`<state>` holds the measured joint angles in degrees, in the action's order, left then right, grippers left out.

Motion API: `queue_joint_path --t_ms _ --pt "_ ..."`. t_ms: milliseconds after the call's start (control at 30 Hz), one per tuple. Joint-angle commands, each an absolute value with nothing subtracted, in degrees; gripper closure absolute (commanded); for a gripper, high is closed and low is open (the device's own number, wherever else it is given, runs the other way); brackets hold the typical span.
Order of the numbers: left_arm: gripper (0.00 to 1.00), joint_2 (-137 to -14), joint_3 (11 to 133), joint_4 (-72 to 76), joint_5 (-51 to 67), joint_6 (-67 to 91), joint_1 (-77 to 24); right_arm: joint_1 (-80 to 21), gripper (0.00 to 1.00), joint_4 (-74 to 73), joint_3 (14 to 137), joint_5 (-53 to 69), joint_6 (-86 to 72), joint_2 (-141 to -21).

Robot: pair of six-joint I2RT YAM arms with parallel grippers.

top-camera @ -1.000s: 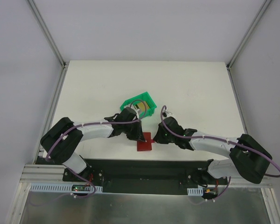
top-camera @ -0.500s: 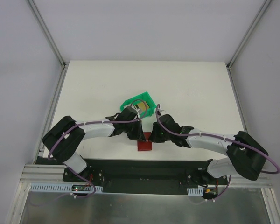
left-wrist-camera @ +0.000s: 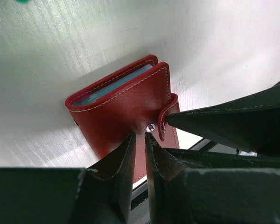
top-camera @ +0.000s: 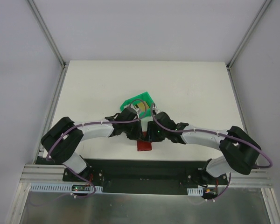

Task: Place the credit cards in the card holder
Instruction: Close the card holder at the center of the board.

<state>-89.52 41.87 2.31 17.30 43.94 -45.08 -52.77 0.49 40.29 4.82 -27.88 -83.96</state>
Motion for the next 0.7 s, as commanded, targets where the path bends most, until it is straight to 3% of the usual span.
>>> queue_joint_path --t_ms 0,300,667 --pt "0.85 -88.2 41.3 -1.7 11.8 41.9 -45.6 -53.1 0.61 0.9 40.7 5.8 -27.2 -80.4" --pt "0.82 -86.6 41.7 -2.3 11.3 40.6 -45.6 -51.9 0.58 -1.3 38.2 2.0 -24.8 -68.5" --pt "0.70 -80.3 40.7 -4.3 11.1 35.1 -45.6 -46.1 0.76 -1.3 32.3 3.3 -27.0 -67.8"
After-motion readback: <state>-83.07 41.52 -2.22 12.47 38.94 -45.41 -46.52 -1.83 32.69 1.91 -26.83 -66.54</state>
